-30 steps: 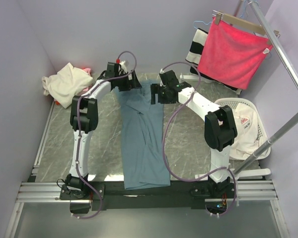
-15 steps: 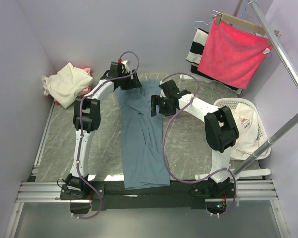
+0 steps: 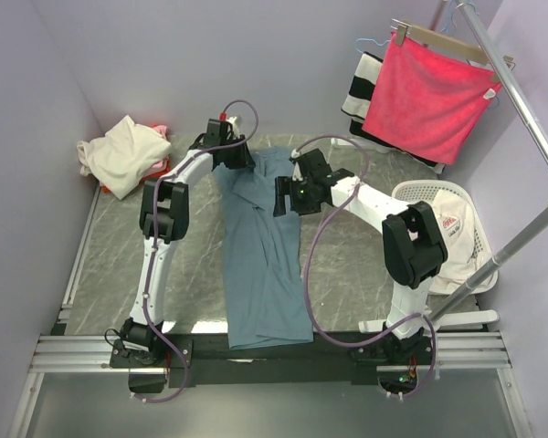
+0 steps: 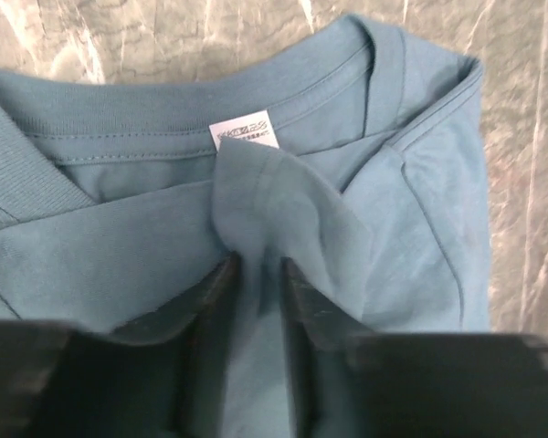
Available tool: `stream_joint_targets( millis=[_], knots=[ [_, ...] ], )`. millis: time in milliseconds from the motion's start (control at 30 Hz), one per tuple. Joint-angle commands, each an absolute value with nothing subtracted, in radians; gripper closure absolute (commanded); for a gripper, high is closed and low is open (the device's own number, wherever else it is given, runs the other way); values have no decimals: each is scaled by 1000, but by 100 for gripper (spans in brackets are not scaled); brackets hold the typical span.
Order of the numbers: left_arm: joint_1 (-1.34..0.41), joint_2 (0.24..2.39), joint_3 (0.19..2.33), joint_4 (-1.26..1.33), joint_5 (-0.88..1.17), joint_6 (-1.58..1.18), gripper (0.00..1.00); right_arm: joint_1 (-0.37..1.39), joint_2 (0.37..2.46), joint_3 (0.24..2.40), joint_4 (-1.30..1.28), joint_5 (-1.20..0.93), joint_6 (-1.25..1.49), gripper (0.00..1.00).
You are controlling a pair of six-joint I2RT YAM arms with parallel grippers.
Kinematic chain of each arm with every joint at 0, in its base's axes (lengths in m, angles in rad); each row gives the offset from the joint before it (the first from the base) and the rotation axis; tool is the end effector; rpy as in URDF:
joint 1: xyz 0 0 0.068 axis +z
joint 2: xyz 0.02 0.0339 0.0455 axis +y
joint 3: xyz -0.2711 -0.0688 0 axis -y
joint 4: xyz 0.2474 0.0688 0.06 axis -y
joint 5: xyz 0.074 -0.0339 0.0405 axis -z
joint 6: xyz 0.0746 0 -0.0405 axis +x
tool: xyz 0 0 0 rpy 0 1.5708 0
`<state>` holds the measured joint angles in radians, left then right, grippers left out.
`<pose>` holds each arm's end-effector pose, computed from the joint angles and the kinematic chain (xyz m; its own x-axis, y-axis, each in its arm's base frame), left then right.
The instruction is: Fold and stack the t-shirts
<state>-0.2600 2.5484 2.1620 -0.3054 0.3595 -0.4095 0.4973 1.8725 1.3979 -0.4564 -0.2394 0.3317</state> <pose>0.5802 -0.1815 0.1356 -0.7656 -0.1820 -0.6171 0.2155 0.8312 -0.5125 0.3743 0.2233 0.1952 -0.8581 -0.1058 -0.5025 -0.3262 0.8680 0.3743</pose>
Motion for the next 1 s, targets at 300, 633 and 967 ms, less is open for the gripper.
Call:
stream_joint_targets(
  millis=[300,633,967],
  knots=[
    [-267,2444,2177,-285,376,-405,99,572,1824,1322,-397,-276,365,12],
    [-246,2284,2047,-385,321,-511,99,572,1783,1295,-414,-226,356,12],
    [-210,2275,1848,-423,267,-546,94,572,1749,1285,-448,-137,338,12]
  ],
)
